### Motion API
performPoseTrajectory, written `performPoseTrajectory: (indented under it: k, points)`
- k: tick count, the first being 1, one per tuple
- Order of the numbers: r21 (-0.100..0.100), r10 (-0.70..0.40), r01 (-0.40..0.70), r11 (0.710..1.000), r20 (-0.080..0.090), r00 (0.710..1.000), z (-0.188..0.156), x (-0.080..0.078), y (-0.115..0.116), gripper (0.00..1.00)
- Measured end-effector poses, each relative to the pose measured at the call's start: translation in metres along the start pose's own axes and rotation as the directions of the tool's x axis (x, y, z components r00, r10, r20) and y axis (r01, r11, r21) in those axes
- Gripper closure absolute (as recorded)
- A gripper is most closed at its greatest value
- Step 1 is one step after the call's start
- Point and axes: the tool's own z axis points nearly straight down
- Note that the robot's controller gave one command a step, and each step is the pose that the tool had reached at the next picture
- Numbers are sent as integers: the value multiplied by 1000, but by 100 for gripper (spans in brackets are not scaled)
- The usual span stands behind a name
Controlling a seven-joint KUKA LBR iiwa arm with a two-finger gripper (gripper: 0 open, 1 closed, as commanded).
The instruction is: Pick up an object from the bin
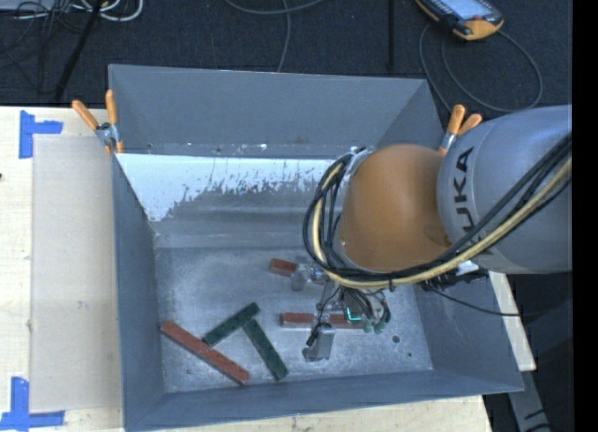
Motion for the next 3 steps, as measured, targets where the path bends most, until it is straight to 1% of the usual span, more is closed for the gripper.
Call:
performPoseTrajectory:
  k: [1, 2, 3]
  points:
    - [-1, 3, -3, 1000, 8, 1000, -4, -2, 0, 0]
    - [-1, -56, 56, 998, 15, 998, 47, -16, -21, 0]
    - [-1, -83, 83, 997, 8, 997, 90, -44, -2, 100]
